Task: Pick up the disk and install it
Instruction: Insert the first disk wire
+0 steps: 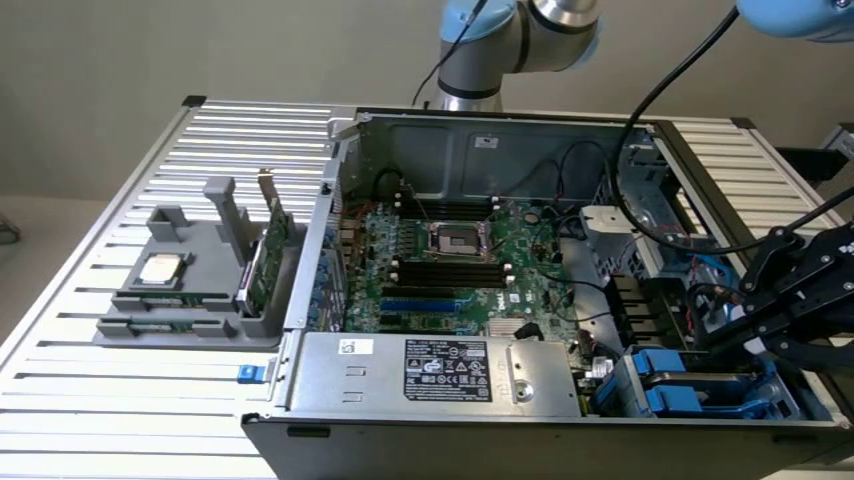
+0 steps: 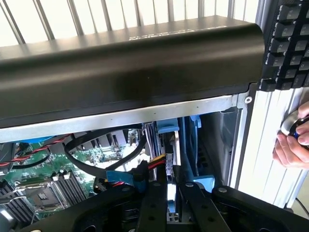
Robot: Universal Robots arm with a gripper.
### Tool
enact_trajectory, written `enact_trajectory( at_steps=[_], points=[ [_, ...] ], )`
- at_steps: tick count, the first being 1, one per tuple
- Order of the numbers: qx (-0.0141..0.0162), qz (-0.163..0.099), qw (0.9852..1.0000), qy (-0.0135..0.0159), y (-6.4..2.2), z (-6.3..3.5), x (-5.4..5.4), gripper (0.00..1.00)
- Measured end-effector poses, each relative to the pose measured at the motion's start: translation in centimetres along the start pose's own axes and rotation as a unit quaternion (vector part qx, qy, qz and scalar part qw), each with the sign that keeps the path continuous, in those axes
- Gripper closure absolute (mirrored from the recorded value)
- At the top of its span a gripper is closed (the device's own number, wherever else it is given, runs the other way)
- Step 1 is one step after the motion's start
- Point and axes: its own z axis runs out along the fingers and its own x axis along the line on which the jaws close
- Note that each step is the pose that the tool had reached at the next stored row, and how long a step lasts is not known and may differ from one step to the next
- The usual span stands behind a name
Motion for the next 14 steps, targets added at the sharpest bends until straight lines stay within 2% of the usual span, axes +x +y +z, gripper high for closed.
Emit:
enact_trajectory(
  at_steps=[14],
  points=[
    [0.0004, 0.0, 1.0, -0.0003, 0.25, -0.14, 0.3, 0.83]
  ],
)
